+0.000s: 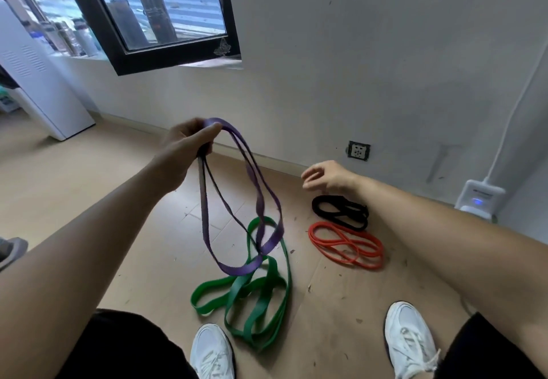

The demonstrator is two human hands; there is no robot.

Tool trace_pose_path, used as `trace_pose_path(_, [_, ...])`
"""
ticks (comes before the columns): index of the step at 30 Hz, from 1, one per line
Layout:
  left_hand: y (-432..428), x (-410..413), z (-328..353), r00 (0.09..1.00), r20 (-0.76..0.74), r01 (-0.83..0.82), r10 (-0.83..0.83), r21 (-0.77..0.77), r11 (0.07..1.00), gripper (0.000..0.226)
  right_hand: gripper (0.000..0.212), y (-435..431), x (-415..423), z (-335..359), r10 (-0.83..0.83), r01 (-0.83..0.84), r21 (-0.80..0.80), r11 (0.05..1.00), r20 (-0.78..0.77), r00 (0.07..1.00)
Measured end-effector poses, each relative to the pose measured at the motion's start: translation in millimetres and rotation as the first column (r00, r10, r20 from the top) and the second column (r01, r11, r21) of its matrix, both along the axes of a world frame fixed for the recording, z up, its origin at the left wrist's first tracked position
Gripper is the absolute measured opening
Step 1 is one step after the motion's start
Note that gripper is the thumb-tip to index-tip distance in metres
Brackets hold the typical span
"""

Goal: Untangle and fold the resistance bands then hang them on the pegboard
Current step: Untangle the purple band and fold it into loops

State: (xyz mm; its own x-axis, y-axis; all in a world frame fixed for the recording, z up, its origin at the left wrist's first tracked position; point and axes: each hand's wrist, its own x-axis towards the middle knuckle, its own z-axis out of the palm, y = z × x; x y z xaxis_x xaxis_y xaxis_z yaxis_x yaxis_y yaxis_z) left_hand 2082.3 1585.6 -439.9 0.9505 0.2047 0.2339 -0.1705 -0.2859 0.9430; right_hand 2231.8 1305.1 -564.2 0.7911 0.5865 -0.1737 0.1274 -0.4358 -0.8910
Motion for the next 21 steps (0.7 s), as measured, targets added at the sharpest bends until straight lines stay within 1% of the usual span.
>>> trace_pose_path(2, [-12.1, 4.9, 3.8, 0.999, 0.011, 0.043, -0.043, 0.017, 0.999, 0.010, 0.037, 17.1, -4.2, 32.2, 0.029, -0.025, 0.119, 0.993, -0.029, 0.999])
trace_pose_path(4, [-21.4, 9.6, 8.5, 0.997, 0.019, 0.070, -0.071, 0.025, 0.997, 0.010, 0.048, 35.7, -10.8, 67.2, 0.111, -0.097, 0.219, 0.971, -0.050, 0.993])
trace_pose_path(7, [-28.8, 13.0, 15.2, 0.993, 0.023, 0.118, -0.120, 0.053, 0.992, 0.016, 0.057, 60.1, -22.1, 113.7, 0.256, -0.246, 0.282, 0.927, 0.002, 0.967])
trace_pose_path(10, [-34.0, 13.3, 21.6, 0.992, 0.011, 0.120, -0.122, 0.114, 0.986, 0.010, 0.051, 75.3, -32.0, 141.5, 0.337, -0.352, 0.283, 0.892, 0.102, 0.936])
trace_pose_path(13, [-36.2, 12.3, 29.0, 0.995, 0.019, 0.095, -0.098, 0.135, 0.986, 0.012, 0.037, 78.5, -31.0, 152.0, 0.338, -0.374, 0.213, 0.903, 0.187, 0.922])
trace_pose_path(15, [-35.2, 10.2, 33.2, 0.995, -0.002, 0.095, -0.097, 0.179, 0.979, 0.025, 0.032, 73.3, -27.9, 156.4, 0.342, -0.376, 0.176, 0.910, 0.195, 0.919])
trace_pose_path(17, [-33.0, 7.5, 35.3, 0.993, -0.032, 0.117, -0.113, 0.242, 0.963, 0.038, 0.028, 65.3, -26.0, 157.8, 0.357, -0.387, 0.194, 0.901, 0.173, 0.918])
trace_pose_path(19, [-32.7, 6.0, 35.3, 0.990, -0.038, 0.138, -0.132, 0.305, 0.942, 0.035, 0.027, 57.0, -26.0, 157.6, 0.339, -0.369, 0.252, 0.895, 0.154, 0.928])
trace_pose_path(21, [-33.0, 7.1, 32.0, 0.992, -0.038, 0.124, -0.118, 0.400, 0.908, 0.031, 0.031, 50.2, -24.4, 158.4, 0.296, -0.336, 0.285, 0.898, 0.172, 0.939])
